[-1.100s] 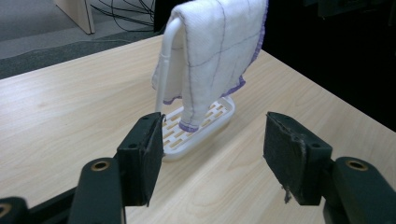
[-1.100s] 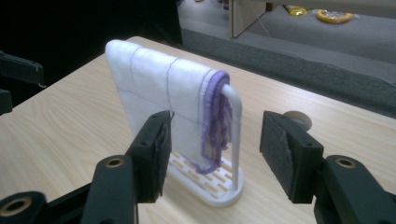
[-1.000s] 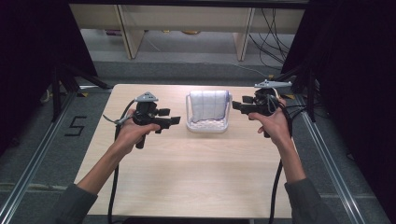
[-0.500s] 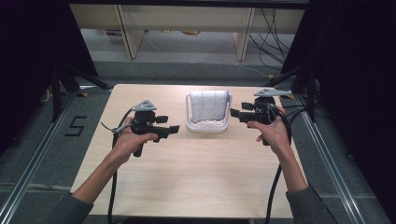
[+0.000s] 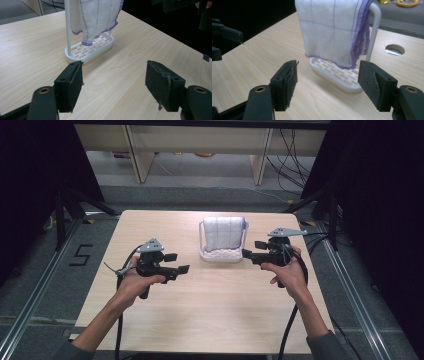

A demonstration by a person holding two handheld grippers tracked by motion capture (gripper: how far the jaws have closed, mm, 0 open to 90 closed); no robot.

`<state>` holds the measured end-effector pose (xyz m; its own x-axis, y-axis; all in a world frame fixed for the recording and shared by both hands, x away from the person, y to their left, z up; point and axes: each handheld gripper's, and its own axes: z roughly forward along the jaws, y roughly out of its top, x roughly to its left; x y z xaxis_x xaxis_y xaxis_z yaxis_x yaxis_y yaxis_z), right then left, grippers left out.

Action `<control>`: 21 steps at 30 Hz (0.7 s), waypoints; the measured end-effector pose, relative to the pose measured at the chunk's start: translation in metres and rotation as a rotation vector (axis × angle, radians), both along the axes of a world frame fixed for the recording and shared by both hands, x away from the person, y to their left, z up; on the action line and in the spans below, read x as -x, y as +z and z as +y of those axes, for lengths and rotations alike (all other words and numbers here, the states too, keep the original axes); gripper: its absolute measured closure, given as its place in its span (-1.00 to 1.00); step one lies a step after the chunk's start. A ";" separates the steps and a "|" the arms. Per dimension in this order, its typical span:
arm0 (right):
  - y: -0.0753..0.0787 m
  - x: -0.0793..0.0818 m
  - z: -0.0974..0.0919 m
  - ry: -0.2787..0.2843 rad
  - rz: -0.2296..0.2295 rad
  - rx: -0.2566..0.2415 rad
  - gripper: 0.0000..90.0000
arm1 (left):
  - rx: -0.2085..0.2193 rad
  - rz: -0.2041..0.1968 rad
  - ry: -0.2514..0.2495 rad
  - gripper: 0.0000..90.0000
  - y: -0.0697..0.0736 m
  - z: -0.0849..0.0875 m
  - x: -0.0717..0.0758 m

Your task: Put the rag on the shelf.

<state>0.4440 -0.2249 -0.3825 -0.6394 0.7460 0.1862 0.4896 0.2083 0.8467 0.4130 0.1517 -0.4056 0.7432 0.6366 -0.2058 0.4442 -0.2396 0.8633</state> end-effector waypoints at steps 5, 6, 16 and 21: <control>-0.008 0.005 0.005 0.019 0.011 0.017 -0.28 | -0.015 -0.002 -0.011 -0.33 -0.005 0.001 0.007; -0.010 0.006 0.007 0.024 0.016 0.009 -0.28 | -0.014 -0.006 -0.020 -0.34 -0.007 0.002 0.008; -0.028 0.017 0.009 0.041 0.056 0.009 -0.28 | -0.039 -0.003 -0.038 -0.34 -0.026 0.005 0.026; -0.039 0.018 0.016 0.067 0.065 0.036 -0.28 | -0.073 -0.006 -0.038 -0.35 -0.038 0.006 0.033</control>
<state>0.4261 -0.2088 -0.4212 -0.6751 0.7092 0.2031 0.5276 0.2718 0.8048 0.3802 0.1577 -0.4435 0.7684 0.6208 -0.1554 0.4286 -0.3188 0.8454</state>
